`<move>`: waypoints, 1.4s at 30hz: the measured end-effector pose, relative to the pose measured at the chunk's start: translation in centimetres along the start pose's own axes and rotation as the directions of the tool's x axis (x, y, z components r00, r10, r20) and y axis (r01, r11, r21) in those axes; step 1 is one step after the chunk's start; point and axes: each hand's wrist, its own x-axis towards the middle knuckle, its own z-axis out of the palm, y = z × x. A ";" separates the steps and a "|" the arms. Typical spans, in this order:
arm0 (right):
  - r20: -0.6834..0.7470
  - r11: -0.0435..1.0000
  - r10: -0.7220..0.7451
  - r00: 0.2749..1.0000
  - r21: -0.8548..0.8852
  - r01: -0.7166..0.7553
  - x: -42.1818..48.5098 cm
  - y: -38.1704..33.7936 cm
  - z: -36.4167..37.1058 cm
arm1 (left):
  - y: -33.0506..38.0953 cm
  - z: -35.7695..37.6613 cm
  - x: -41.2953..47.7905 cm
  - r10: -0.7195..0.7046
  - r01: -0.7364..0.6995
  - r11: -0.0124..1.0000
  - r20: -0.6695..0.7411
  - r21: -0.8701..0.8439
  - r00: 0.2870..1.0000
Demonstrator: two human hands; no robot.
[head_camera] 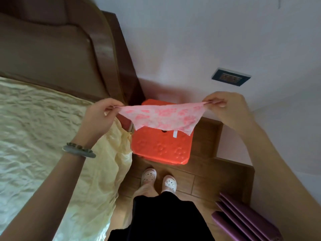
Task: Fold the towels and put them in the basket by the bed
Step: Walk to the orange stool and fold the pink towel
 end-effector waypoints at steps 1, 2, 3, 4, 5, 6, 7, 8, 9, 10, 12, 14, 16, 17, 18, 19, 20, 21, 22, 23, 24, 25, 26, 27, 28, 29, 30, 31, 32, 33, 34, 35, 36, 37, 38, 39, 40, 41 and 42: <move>-0.019 1.000 -0.012 1.000 0.021 0.013 0.2 -0.5 -0.6 | 0.5 -0.4 0.5 0.007 -0.007 1.000 -0.025 -0.015 1.000; -0.038 0.999 -0.021 0.999 0.041 0.023 0.4 -0.9 -1.0 | 1.1 -0.7 1.0 0.017 -0.018 1.000 -0.049 -0.025 0.999; -0.060 0.998 -0.027 0.998 0.056 0.031 0.5 -1.3 -1.4 | 1.5 -0.9 1.5 0.032 -0.034 0.999 -0.072 -0.030 0.997; -0.085 0.997 -0.032 0.996 0.066 0.038 0.7 -1.6 -1.7 | 1.9 -1.0 1.9 0.048 -0.051 0.998 -0.096 -0.031 0.994; -0.108 0.996 -0.036 0.994 0.072 0.044 0.8 -1.7 -1.9 | 2.2 -1.1 2.3 0.066 -0.070 0.997 -0.122 -0.034 0.990; -0.122 0.996 -0.040 0.992 0.071 0.049 0.9 -1.8 -2.1 | 2.4 -1.1 2.6 0.082 -0.088 0.995 -0.144 -0.038 0.986; -0.131 0.996 -0.043 0.990 0.071 0.052 1.0 -1.8 -2.1 | 2.3 -1.0 2.9 0.096 -0.104 0.994 -0.160 -0.043 0.983; -0.137 0.996 -0.045 0.990 0.074 0.055 1.0 -1.7 -2.0 | 2.2 -0.7 3.0 0.106 -0.115 0.992 -0.170 -0.046 0.980; -0.141 0.995 -0.041 0.989 0.079 0.052 0.9 -1.4 -1.8 | 1.9 -0.3 3.0 0.109 -0.120 0.991 -0.176 -0.052 0.978; -0.137 0.996 -0.027 0.990 0.080 0.038 0.7 -1.0 -1.4 | 1.5 0.1 2.8 0.104 -0.117 0.991 -0.176 -0.063 0.979; -0.105 0.998 0.024 0.994 0.066 -0.017 0.2 0.3 -0.2 | 0.3 1.4 2.2 0.063 -0.078 0.993 -0.165 -0.084 0.984; -0.067 0.997 0.079 0.995 0.031 -0.078 -0.2 2.2 1.7 | -1.7 3.3 1.3 0.012 -0.024 0.994 -0.110 -0.102 0.994; -0.025 0.990 0.137 0.990 0.023 -0.137 -0.8 4.6 4.1 | -4.1 5.5 0.2 -0.038 0.036 0.996 -0.026 -0.076 0.999; 0.003 0.986 0.167 0.986 0.027 -0.167 -1.2 5.9 5.4 | -5.4 6.6 -0.4 -0.063 0.064 0.996 0.022 -0.060 0.998; 0.031 0.980 0.195 0.980 0.016 -0.196 -1.7 7.3 6.7 | -6.6 7.6 -1.1 -0.078 0.082 0.995 0.069 -0.048 0.995; 0.057 0.975 0.222 0.973 -0.008 -0.222 -2.3 8.8 8.0 | -7.7 8.5 -1.8 -0.083 0.088 0.995 0.111 -0.040 0.990; 0.080 0.970 0.240 0.967 -0.039 -0.238 -2.9 10.0 9.1 | -8.7 9.2 -2.6 -0.084 0.090 0.995 0.145 -0.036 0.986; 0.102 0.967 0.251 0.963 -0.068 -0.245 -3.7 11.1 10.0 | -9.5 9.8 -3.5 -0.088 0.096 0.995 0.175 -0.037 0.981; 0.123 0.965 0.257 0.959 -0.089 -0.247 -4.4 12.0 10.9 | -10.2 10.1 -4.3 -0.091 0.101 0.994 0.201 -0.042 0.975; 0.142 0.963 0.265 0.954 -0.100 -0.252 -5.2 12.7 11.5 | -10.7 10.4 -5.2 -0.091 0.103 0.994 0.227 -0.042 0.970; 0.160 0.959 0.276 0.948 -0.106 -0.261 -6.0 13.3 12.0 | -11.1 10.6 -5.9 -0.096 0.109 0.993 0.256 -0.035 0.962; 0.180 0.956 0.287 0.941 -0.117 -0.269 -6.7 13.7 12.4 | -11.3 10.6 -6.7 -0.112 0.124 0.992 0.285 -0.024 0.952; 0.207 0.952 0.297 0.932 -0.141 -0.272 -7.3 14.0 12.8 | -11.6 10.6 -7.4 -0.141 0.152 0.988 0.313 -0.012 0.939; 0.238 0.948 0.305 0.922 -0.170 -0.270 -7.9 14.2 13.0 | -11.8 10.5 -8.0 -0.174 0.185 0.983 0.337 -0.002 0.925; 0.269 0.944 0.314 0.911 -0.189 -0.270 -8.5 14.3 13.3 | -12.0 10.4 -8.7 -0.205 0.215 0.977 0.357 0.011 0.911; 0.296 0.941 0.325 0.898 -0.191 -0.278 -9.0 14.3 13.5 | -12.2 10.3 -9.3 -0.228 0.234 0.972 0.379 0.031 0.897; 0.319 0.938 0.340 0.884 -0.184 -0.294 -9.5 14.3 13.6 | -12.4 10.2 -9.7 -0.247 0.245 0.968 0.407 0.057 0.880; 0.339 0.933 0.355 0.871 -0.179 -0.311 -9.9 14.4 13.8 | -12.5 10.2 -10.0 -0.261 0.248 0.965 0.440 0.089 0.859; 0.359 0.929 0.367 0.858 -0.183 -0.321 -10.2 14.4 13.9 | -12.7 10.1 -10.3 -0.269 0.243 0.963 0.474 0.117 0.838; 0.384 0.928 0.369 0.846 -0.197 -0.316 -10.5 14.5 14.1 | -13.0 10.1 -10.4 -0.272 0.238 0.962 0.509 0.133 0.816; 0.415 0.930 0.365 0.833 -0.211 -0.302 -10.6 14.6 14.2 | -13.2 10.0 -10.5 -0.270 0.231 0.963 0.545 0.142 0.793; 0.444 0.931 0.361 0.820 -0.221 -0.290 -10.6 14.7 14.3 | -13.4 10.0 -10.5 -0.266 0.220 0.964 0.578 0.149 0.772; 0.467 0.930 0.363 0.806 -0.227 -0.288 -10.4 14.8 14.4 | -13.6 10.1 -10.4 -0.262 0.212 0.965 0.600 0.155 0.756; 0.485 0.928 0.372 0.792 -0.229 -0.295 -10.2 15.0 14.5 | -13.9 10.1 -10.2 -0.260 0.209 0.965 0.607 0.156 0.751; 0.498 0.923 0.384 0.778 -0.224 -0.312 -9.8 15.2 14.6 | -14.1 10.2 -9.9 -0.258 0.208 0.966 0.602 0.152 0.756; 0.505 0.921 0.389 0.770 -0.206 -0.330 -9.3 15.2 14.7 | -14.4 10.2 -9.5 -0.253 0.210 0.967 0.590 0.142 0.767; 0.501 0.922 0.387 0.775 -0.177 -0.345 -8.6 15.4 14.7 | -14.6 10.3 -8.9 -0.252 0.219 0.967 0.576 0.128 0.778; 0.483 0.925 0.376 0.791 -0.141 -0.354 -7.8 15.4 14.7 | -14.9 10.3 -8.2 -0.250 0.231 0.967 0.559 0.106 0.790; 0.452 0.927 0.366 0.813 -0.104 -0.360 -6.8 15.4 14.7 | -15.1 10.4 -7.5 -0.244 0.240 0.968 0.540 0.079 0.805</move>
